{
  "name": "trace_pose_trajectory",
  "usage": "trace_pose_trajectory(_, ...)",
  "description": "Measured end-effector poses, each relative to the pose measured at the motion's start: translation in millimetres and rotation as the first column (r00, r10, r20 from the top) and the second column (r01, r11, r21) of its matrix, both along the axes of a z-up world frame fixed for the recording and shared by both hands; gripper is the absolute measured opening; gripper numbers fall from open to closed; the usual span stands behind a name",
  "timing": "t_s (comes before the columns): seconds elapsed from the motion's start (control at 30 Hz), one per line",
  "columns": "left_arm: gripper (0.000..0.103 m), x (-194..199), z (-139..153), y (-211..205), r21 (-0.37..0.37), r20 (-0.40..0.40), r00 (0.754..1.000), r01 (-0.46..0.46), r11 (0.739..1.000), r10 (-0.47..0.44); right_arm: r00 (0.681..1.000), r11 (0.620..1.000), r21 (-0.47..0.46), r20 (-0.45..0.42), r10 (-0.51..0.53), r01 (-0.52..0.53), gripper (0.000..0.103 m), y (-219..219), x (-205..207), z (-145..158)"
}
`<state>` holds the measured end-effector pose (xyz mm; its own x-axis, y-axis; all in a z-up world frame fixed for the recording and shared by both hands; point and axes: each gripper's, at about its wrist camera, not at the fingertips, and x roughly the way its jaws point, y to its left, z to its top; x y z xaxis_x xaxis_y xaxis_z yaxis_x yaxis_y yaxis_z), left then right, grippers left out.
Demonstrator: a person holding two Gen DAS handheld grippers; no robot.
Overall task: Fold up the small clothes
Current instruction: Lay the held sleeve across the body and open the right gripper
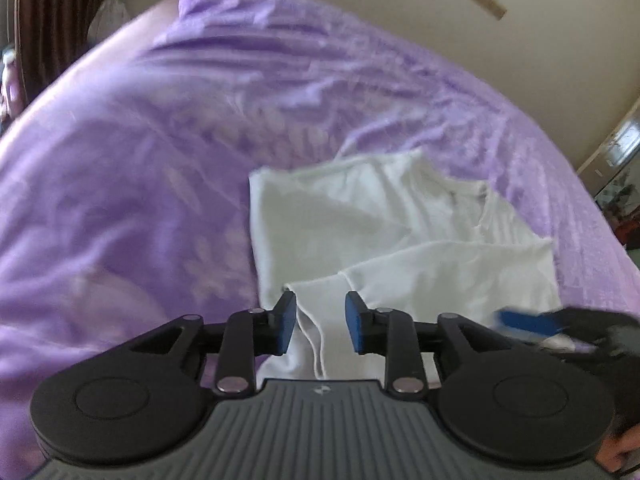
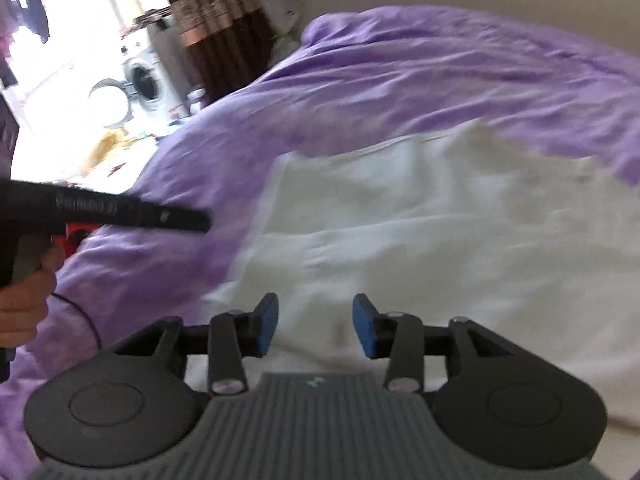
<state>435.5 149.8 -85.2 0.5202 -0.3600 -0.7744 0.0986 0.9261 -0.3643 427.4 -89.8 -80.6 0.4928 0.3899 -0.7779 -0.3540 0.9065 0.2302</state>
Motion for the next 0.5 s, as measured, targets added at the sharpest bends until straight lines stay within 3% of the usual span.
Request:
trace_pose_trajectory(0.17, 0.032, 17.2, -33.3, -5.7, -0.092, -0.090, 0.995, -0.040, 0.995, 0.032, 0.992, 0.986, -0.112, 0.025, -0.125, 0.127, 0.039, -85.5, 4.2, 9.8)
trace_pose_trajectory(0.37, 0.028, 18.7, -38.8, -10.0, 0.046, -0.107, 0.992, -0.067, 0.997, 0.071, 0.962, 0.943, -0.194, 0.031, -0.270, 0.271, 0.039, -185.6, -3.7, 8.5)
trace_pose_trajectory(0.5, 0.028, 17.5, -38.7, -11.1, 0.052, -0.113, 0.992, -0.049, 0.997, 0.055, 0.945, 0.928, -0.187, 0.012, -0.327, 0.323, 0.043, -231.7, -15.1, 4.7)
